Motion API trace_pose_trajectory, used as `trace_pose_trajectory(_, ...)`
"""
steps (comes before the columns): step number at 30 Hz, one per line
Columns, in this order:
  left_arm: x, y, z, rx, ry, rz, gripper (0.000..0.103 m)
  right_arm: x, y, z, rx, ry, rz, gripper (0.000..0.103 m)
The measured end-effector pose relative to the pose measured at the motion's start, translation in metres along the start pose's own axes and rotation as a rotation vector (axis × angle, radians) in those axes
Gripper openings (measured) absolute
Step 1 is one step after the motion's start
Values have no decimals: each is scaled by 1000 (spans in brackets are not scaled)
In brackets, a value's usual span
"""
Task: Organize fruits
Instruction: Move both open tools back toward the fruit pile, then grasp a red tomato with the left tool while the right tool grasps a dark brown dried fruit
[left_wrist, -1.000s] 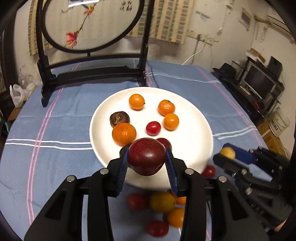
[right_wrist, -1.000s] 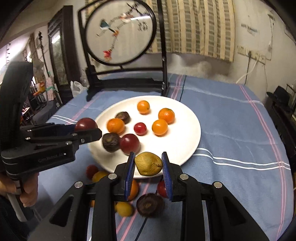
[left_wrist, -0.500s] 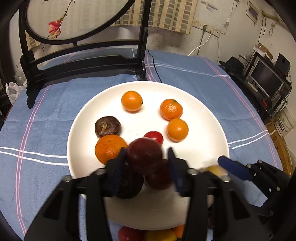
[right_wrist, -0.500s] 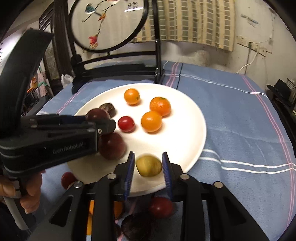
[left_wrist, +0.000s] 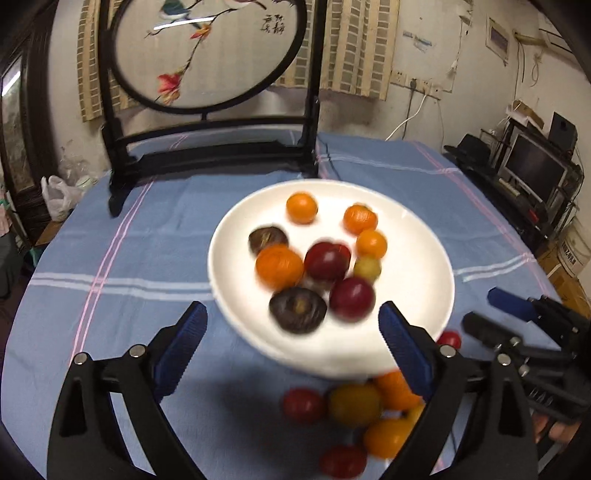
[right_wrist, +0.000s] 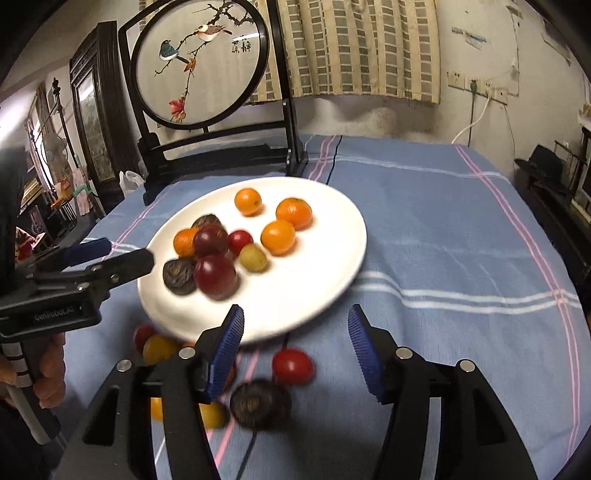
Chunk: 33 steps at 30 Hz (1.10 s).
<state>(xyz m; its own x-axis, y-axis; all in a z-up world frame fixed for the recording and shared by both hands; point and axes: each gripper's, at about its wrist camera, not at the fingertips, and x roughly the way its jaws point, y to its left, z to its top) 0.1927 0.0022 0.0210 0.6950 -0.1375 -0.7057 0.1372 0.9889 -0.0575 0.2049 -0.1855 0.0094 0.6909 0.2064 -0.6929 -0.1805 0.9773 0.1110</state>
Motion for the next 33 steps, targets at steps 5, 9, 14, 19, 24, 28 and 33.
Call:
trace_pose_trajectory(5,-19,3,-26,-31,0,2,91,-11,0,-23,11,14,6,65)
trace_pose_trajectory(9,-26,-2,-42,-37,6,-5,92,-17,4,-40,8,26,1,67)
trace_pose_trajectory(14,-30,-3,-57,-46,21,-13,92,-23,2,-53,47,27,2,71)
trace_pose_trajectory(19,-30,-5,-69,-34,36,-20,92,-24,4,-62,46,31,6,73)
trace_pose_trajectory(24,-25,-6,-77,-27,64,-40,92,-21,-1,-64,62,37,18,76)
trace_pose_trajectory(28,-23,-12,-82,3,80,-42,92,-21,-6,-65,78,39,26,76)
trace_pose_trajectory(33,-22,-24,-91,68,110,-41,91,-26,-7,-63,80,22,35,76)
